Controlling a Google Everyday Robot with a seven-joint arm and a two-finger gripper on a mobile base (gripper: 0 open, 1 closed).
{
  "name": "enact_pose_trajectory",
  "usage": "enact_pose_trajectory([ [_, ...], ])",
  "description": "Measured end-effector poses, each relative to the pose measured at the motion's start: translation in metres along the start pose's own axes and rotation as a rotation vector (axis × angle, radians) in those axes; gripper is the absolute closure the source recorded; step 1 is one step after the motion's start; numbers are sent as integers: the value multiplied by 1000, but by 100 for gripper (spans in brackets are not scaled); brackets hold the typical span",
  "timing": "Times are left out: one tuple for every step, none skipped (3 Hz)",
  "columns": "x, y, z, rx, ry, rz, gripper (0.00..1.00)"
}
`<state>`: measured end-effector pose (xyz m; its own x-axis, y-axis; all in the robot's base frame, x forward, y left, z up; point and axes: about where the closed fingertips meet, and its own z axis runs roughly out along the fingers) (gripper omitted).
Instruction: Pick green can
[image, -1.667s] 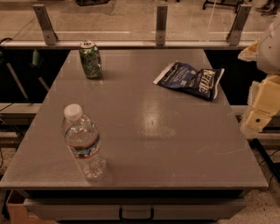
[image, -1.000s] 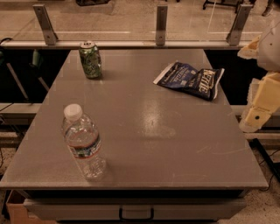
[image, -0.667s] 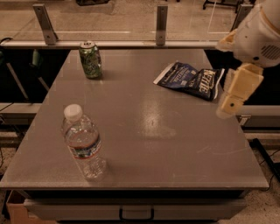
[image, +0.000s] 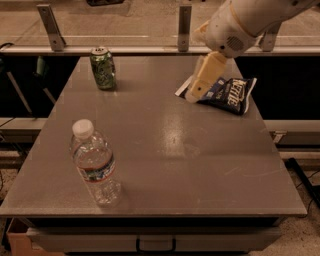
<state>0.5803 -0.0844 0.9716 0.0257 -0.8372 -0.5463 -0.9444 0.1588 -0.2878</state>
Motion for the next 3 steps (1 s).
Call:
enact_pose_trajectory([
  [-39,-28,38,35,-100,25,0],
  [-39,-28,38,35,-100,25,0],
  [-41,-34,53,61,-143,73,0],
])
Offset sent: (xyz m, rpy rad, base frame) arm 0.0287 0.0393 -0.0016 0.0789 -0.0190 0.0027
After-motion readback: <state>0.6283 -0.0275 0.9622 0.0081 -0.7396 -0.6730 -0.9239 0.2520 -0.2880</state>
